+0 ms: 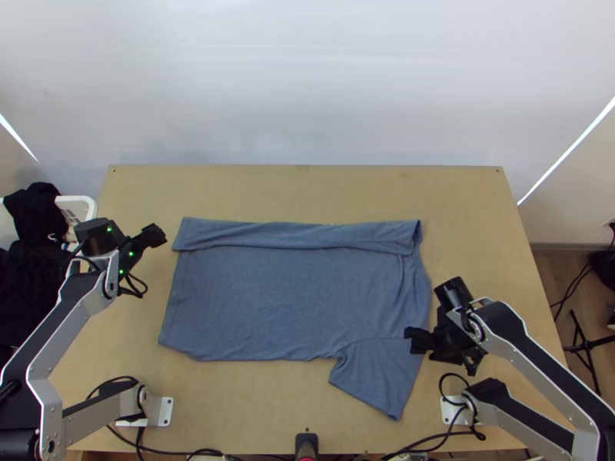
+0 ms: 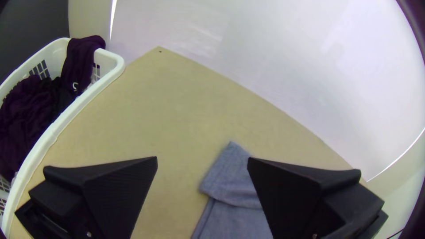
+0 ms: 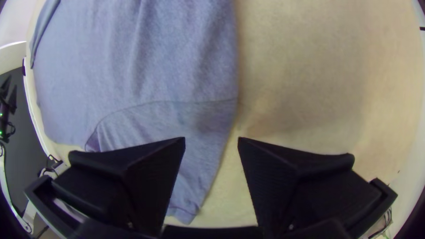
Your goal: Fold the t-shirt
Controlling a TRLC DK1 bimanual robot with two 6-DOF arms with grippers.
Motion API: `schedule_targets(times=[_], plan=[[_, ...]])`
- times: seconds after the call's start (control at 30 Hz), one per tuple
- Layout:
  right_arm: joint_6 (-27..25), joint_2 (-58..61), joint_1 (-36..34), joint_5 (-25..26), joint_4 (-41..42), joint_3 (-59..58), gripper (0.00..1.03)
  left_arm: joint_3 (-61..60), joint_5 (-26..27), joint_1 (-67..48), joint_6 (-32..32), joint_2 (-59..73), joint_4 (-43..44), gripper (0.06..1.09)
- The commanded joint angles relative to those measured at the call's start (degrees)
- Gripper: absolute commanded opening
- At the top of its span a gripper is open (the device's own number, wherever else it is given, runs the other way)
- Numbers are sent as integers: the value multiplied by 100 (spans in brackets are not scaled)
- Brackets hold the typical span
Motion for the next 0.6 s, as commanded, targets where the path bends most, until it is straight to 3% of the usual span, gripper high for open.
schedule_targets(times=[0.0,0.2,0.27,0.57], plan=[[-121,356,43,-6,235,39,35,-43,-1,45,53,12,10,104],[-182,496,34,3,279,13,35,-60,-1,159,352,-5,-43,104],[-191,593,8,38,279,22,35,-69,17,159,800,21,-271,104],[-270,655,8,126,279,31,36,309,904,344,2470,-155,-2416,104]])
